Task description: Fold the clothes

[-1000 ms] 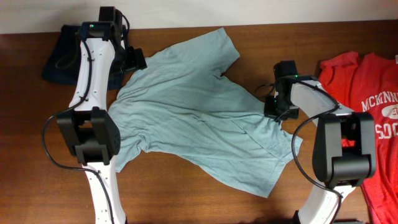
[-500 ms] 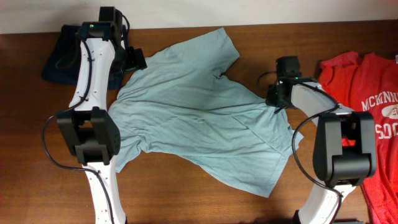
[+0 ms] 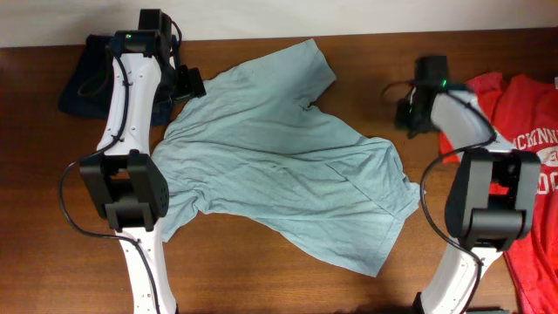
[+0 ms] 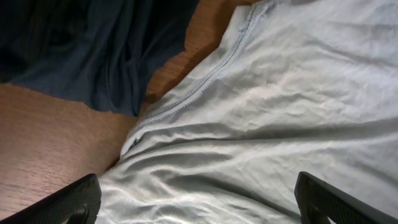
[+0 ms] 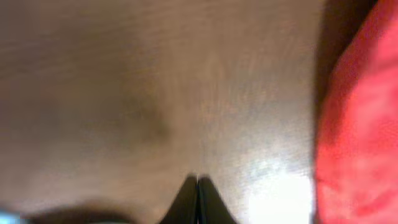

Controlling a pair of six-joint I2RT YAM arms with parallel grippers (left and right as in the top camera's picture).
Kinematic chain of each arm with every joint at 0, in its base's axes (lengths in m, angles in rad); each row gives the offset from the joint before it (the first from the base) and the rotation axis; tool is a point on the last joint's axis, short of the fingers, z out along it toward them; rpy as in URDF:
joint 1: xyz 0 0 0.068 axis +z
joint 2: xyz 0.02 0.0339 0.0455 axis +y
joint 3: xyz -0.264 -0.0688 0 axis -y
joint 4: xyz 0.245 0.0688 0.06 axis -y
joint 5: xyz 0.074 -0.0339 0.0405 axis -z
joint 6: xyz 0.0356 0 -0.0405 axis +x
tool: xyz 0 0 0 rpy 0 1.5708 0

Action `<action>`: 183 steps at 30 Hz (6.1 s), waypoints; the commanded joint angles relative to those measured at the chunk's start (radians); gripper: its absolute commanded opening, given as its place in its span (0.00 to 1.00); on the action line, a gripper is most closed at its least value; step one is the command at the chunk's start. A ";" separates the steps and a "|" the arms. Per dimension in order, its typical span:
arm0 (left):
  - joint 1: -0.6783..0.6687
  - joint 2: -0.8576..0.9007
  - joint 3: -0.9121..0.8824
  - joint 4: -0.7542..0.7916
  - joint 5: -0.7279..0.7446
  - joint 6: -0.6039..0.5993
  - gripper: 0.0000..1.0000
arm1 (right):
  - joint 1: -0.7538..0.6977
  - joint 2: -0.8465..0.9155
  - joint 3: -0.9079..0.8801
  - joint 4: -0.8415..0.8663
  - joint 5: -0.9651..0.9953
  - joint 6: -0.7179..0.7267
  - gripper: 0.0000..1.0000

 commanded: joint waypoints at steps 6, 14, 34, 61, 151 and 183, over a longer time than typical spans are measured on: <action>-0.003 -0.018 0.008 -0.001 -0.010 0.012 0.99 | -0.039 -0.012 0.244 -0.467 -0.117 0.126 0.05; -0.003 -0.018 0.008 -0.001 -0.010 0.012 0.99 | -0.135 -0.012 0.208 -0.684 -0.202 0.174 0.06; -0.003 -0.018 0.008 -0.001 -0.010 0.012 0.99 | -0.348 -0.166 -0.318 -0.378 -0.506 0.111 0.27; -0.003 -0.018 0.008 -0.001 -0.010 0.012 0.99 | -0.379 -0.166 -0.405 -0.145 -0.616 0.095 0.04; -0.019 -0.018 0.008 -0.001 -0.010 0.012 0.99 | 0.204 0.172 0.356 -0.288 -0.302 -0.083 0.04; -0.151 0.248 0.008 0.702 0.087 0.447 0.84 | -0.222 0.124 0.589 -0.578 -0.298 -0.037 0.99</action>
